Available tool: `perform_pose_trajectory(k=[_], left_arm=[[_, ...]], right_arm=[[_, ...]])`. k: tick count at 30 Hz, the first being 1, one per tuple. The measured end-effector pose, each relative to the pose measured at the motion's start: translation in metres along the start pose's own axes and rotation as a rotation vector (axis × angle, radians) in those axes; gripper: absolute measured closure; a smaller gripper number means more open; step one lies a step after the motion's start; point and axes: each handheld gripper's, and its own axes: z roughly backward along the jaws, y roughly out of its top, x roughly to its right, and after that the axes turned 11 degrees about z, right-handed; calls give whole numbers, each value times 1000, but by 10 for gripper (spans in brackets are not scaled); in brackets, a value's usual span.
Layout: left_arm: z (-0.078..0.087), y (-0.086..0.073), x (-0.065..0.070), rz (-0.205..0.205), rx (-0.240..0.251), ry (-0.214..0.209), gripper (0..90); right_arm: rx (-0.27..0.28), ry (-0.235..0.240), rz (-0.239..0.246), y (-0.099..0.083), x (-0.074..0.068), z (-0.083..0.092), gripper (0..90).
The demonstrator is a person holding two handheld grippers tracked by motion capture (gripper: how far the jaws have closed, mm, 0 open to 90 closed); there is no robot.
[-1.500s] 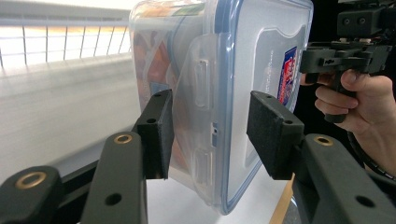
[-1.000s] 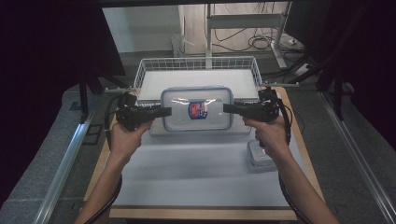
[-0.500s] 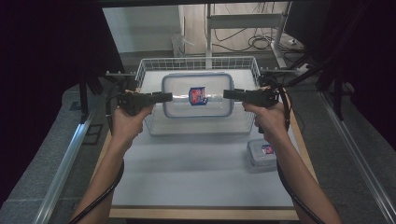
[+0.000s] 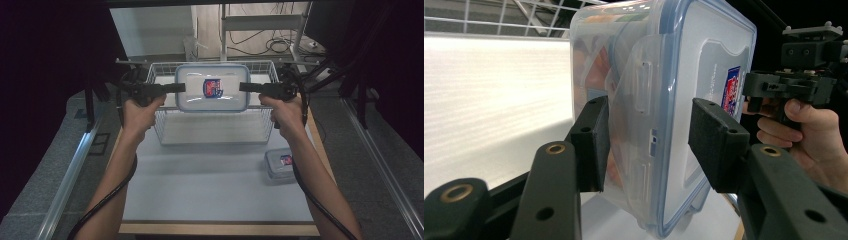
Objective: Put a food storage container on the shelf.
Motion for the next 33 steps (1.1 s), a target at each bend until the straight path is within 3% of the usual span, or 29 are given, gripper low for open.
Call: perform_pose_trajectory(k=[7, 20, 30, 33], left_arm=[[-4, 7, -10, 38, 17, -12, 518], [-8, 11, -17, 52, 40, -11, 503], [-14, 13, -25, 97, 66, -27, 491], [-15, 13, -25, 93, 72, -15, 482]], right_arm=[[2, -11, -19, 9, 7, -10, 497], [23, -8, -35, 13, 18, -19, 484], [57, -19, -85, 13, 26, -26, 472], [58, -32, -72, 14, 27, -27, 466]])
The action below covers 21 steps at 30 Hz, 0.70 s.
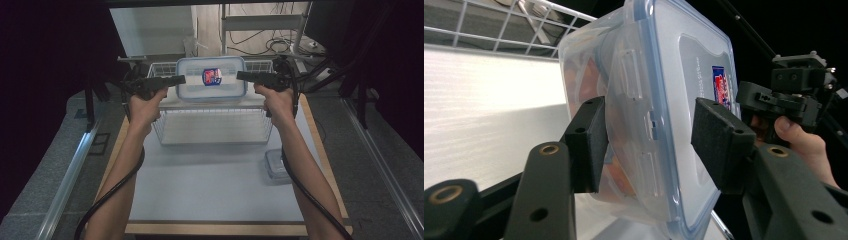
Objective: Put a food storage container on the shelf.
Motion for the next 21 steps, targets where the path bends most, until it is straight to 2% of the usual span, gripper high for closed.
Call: perform_pose_trajectory(k=[2, 4, 7, 11, 13, 14, 15, 16, 18, 21], left_arm=[[-1, 0, 2, -24, 9, 36, 461], [-3, -1, 4, -56, 20, 77, 423], [-3, -2, 4, -79, 38, 106, 393], [1, -5, 6, -105, 50, 110, 378], [6, -10, 9, -151, 52, 111, 370], [7, -13, 11, -168, 46, 115, 365], [7, -13, 11, -168, 46, 115, 360], [10, -20, 15, -216, 43, 130, 359], [13, -27, 19, -270, 43, 139, 360], [18, -39, 21, -328, 47, 152, 362]], right_arm=[[-2, -23, 20, 1, -1, -1, 449], [-11, -71, 69, 2, -3, -2, 445], [-13, -104, 111, 3, -7, -2, 442], [-22, -139, 168, 4, -12, 1, 460], [-30, -156, 207, 3, -16, 4, 487], [-30, -160, 220, 2, -18, 6, 526], [-30, -160, 220, 2, -18, 6, 526], [-36, -170, 253, 0, -24, 12, 612], [-47, -177, 291, -4, -30, 16, 693], [-46, -179, 334, -14, -41, 24, 803]])
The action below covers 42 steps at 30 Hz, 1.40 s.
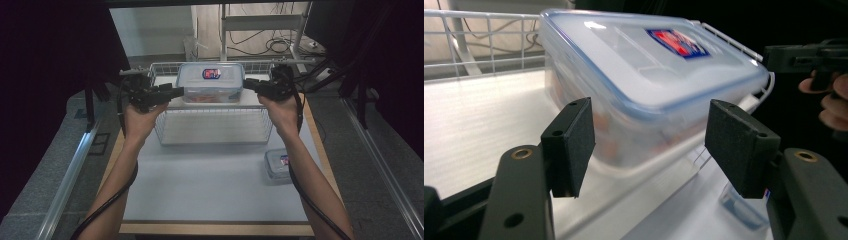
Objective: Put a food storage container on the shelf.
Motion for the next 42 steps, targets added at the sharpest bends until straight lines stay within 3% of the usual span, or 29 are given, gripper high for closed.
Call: perform_pose_trajectory(k=[2, 4, 7, 11, 19, 28, 35, 42], left_arm=[[4, -9, 3, -27, 5, -1, 362], [7, -20, 5, -56, 11, -6, 349], [8, -35, 8, -119, 18, 10, 279], [10, -50, 10, -164, 5, 22, 214], [17, -80, 12, -186, -11, 22, 152], [18, -115, 16, -223, -60, 45, 112], [18, -134, 20, -254, -90, 59, 99], [16, -153, 23, -314, -127, 108, 99]], right_arm=[[-12, -18, 46, -7, -9, 4, 859], [-24, 6, 77, -16, -17, 4, 893], [-49, 32, 92, -26, -23, -1, 894], [-68, 35, 89, -30, -21, -10, 895], [-79, 68, 77, -34, -18, -21, 895], [-82, 42, 80, -31, -19, -29, 895], [-83, 62, 68, -36, -19, -30, 890], [-96, 71, 110, -48, -30, -21, 764]])
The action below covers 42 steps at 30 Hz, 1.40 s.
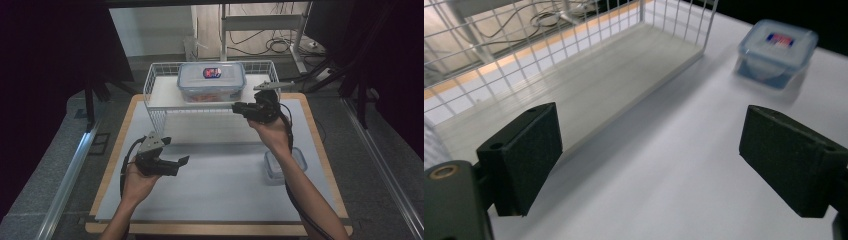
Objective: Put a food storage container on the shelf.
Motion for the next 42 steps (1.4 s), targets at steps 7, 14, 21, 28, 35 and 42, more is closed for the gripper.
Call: perform_pose_trajectory(k=[7, 14, 21, 28, 35, 42], left_arm=[[-6, -15, 3, -15, -27, -5, 89], [-9, -28, 4, -22, -41, -3, 85], [-8, -39, 10, -15, -51, -27, 85], [-5, -53, 19, -8, -37, -36, 88], [-2, -69, 30, -43, -47, 23, 82], [0, -88, 32, -32, -94, 22, 81]], right_arm=[[-11, -3, 34, -17, -15, 8, 586], [-50, -22, 126, -39, -36, 13, 404], [-60, -28, 144, -62, -47, 18, 269], [-77, -37, 156, -91, -56, 25, 178], [-81, -33, 165, -123, -67, 34, 131], [-105, -33, 175, -150, -76, 38, 103]])
